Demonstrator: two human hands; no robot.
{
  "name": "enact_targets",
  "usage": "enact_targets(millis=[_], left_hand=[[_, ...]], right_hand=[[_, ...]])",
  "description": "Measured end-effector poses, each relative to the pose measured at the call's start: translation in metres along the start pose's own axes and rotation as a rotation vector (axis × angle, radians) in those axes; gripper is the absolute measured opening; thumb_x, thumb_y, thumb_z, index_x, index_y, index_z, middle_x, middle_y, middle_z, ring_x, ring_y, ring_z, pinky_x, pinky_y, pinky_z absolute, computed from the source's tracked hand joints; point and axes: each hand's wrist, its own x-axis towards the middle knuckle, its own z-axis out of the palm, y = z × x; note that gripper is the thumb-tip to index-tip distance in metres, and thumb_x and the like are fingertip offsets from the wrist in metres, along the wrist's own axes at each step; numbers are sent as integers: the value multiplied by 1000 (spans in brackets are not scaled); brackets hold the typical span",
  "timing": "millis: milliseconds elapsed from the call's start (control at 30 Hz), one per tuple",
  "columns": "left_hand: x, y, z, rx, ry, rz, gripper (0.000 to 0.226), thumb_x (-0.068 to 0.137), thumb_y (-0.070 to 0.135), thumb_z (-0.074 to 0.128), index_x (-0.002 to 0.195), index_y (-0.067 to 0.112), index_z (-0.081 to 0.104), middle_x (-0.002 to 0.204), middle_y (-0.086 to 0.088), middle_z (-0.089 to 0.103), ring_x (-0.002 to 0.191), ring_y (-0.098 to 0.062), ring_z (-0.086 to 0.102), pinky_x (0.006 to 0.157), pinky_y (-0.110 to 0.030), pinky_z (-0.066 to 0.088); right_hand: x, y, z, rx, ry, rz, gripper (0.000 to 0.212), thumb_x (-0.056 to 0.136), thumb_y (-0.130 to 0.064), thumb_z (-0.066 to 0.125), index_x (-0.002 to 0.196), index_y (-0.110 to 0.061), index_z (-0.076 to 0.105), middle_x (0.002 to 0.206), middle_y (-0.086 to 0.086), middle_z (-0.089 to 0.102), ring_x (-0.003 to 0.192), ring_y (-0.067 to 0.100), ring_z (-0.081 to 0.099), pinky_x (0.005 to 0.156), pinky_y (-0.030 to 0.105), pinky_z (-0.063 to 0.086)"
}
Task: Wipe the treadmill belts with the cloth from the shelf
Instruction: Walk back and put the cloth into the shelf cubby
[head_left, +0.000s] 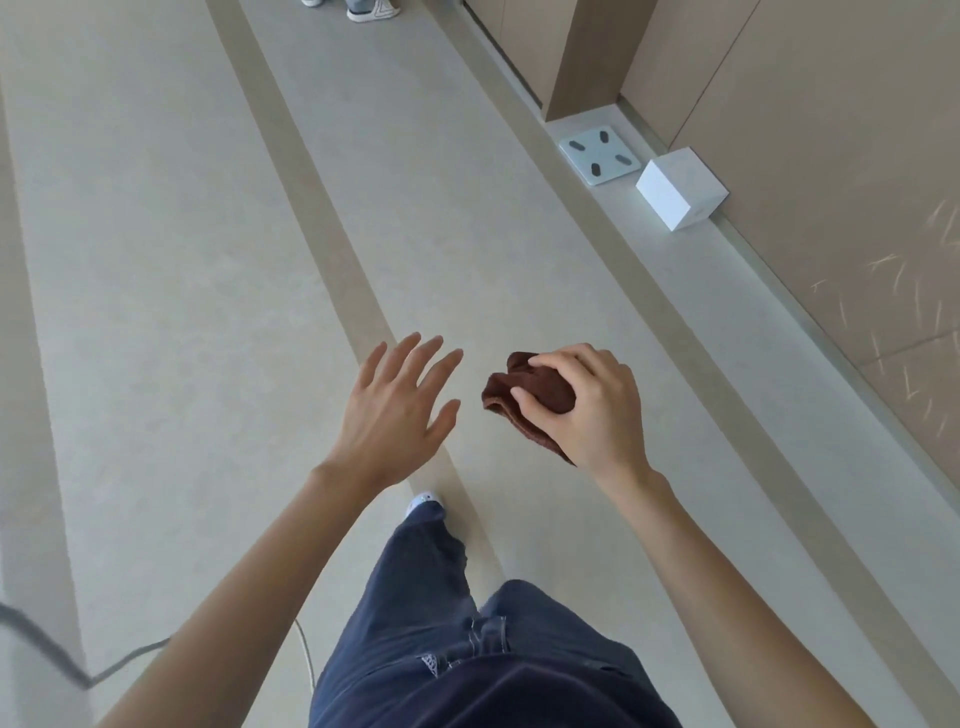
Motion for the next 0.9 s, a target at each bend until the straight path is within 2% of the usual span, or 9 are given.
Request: enact_targets(millis=[233, 533, 767, 900], left_hand=[[76, -74, -14, -6, -34, 41, 52, 91, 41, 35, 132, 14, 55, 135, -11, 53, 127, -34, 47, 104, -51, 34], [166, -138, 1, -15, -58, 7, 52, 92, 42, 34, 131, 16, 55, 135, -8, 54, 126, -31, 48, 105, -49, 34], [284, -206, -11, 45, -86, -77, 52, 92, 42, 35, 133, 17, 54, 136, -7, 54, 127, -30, 48, 105, -48, 34], [375, -233, -31, 21, -32, -114, 52, 91, 42, 35, 133, 17, 54, 134, -7, 55, 126, -31, 49, 104, -49, 37]], right_hand=[[80, -19, 48, 17, -4, 7, 34, 78, -50, 63, 90, -20, 71, 89, -4, 66, 80, 23, 61, 68, 38, 46], [170, 19, 110, 17, -99, 26, 33, 77, -50, 62, 89, -21, 71, 89, -6, 66, 77, 22, 62, 67, 37, 47], [312, 55, 172, 83, -89, 25, 34, 76, -51, 61, 88, -21, 71, 87, -7, 65, 74, 22, 62, 67, 35, 47], [410, 70, 182, 102, -37, -8, 34, 76, -52, 62, 88, -21, 71, 86, -7, 65, 76, 21, 62, 66, 38, 47]])
